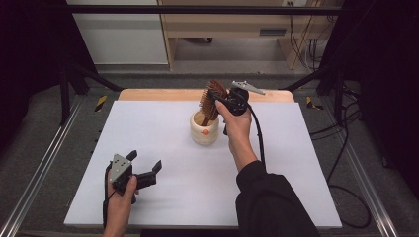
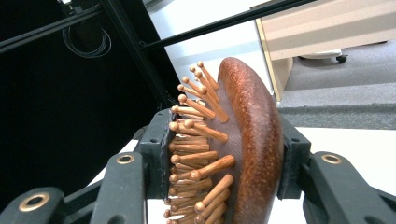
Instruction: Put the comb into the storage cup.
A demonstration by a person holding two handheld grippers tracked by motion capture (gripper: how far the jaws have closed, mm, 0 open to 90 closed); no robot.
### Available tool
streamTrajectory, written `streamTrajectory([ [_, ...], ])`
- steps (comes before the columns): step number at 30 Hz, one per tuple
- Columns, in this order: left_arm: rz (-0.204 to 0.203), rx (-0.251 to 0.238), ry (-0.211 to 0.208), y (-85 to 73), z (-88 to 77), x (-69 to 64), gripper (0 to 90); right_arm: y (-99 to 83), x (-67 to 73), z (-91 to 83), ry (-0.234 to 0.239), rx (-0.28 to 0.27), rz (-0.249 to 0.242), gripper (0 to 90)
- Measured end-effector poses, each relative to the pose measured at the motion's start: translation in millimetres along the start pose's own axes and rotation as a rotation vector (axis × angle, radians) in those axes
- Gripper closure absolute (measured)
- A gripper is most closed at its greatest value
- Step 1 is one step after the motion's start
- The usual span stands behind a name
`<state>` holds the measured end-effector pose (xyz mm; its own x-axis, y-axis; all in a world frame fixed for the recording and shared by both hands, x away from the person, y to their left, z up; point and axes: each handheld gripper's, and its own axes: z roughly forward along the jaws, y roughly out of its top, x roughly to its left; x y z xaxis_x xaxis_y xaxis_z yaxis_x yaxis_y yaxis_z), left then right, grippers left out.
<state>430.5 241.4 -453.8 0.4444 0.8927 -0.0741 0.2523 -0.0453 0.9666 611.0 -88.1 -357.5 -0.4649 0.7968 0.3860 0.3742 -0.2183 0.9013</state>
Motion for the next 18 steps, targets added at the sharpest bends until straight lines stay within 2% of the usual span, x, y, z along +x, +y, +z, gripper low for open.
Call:
streamTrajectory([
  [18, 0.004, 0.002, -0.002, -0.1, 0.3, -1.0, 2.1, -3.3, 0.7, 2.6, 0.003, 0.003, 0.004, 50.1],
])
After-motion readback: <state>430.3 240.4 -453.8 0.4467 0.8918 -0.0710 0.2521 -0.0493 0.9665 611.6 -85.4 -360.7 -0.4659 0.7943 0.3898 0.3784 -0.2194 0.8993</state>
